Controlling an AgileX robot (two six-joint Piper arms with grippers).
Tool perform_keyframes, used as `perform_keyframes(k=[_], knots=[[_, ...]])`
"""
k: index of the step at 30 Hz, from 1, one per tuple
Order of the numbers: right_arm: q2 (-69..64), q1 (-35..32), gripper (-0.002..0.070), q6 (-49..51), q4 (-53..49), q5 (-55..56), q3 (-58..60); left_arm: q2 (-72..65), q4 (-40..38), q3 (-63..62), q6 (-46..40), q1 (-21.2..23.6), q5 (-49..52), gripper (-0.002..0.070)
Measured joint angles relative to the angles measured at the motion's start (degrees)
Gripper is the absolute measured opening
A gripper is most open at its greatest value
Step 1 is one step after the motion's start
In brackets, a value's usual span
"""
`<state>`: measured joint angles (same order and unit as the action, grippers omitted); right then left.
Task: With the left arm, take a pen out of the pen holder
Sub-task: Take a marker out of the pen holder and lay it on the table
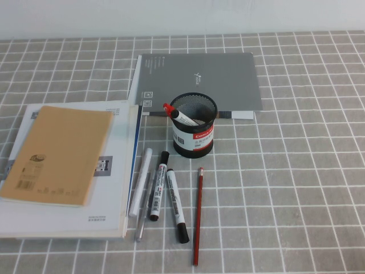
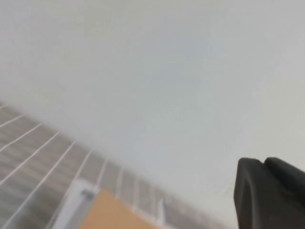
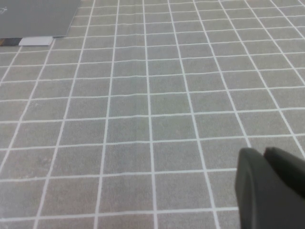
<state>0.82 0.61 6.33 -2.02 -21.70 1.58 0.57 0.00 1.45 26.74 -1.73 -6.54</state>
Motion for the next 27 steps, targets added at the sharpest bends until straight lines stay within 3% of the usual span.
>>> perform_keyframes(k=[7, 14, 16, 21, 27], knots=[[0.0, 0.0, -0.0013, 0.0, 0.0, 0.0, 0.0, 0.0, -0.3, 0.0, 6.5, 0.0, -9.5, -0.0004], [0.0, 0.0, -0.0013, 0.0, 0.0, 0.0, 0.0, 0.0, 1.0, 0.0, 11.4, -0.5, -8.7, -0.0004], [0.0, 0.0, -0.0013, 0.0, 0.0, 0.0, 0.0, -0.6, 4.0, -0.7, 14.1, -1.2, -4.3, -0.0004], [0.0, 0.0, -0.0013, 0.0, 0.0, 0.0, 0.0, -8.7, 19.9, -9.8, 18.3, -5.6, 5.5, -0.0004], [0.0, 0.0, -0.0013, 0.0, 0.0, 0.0, 0.0, -25.6, 29.5, -18.5, 18.0, -15.0, 2.4, -0.0004]])
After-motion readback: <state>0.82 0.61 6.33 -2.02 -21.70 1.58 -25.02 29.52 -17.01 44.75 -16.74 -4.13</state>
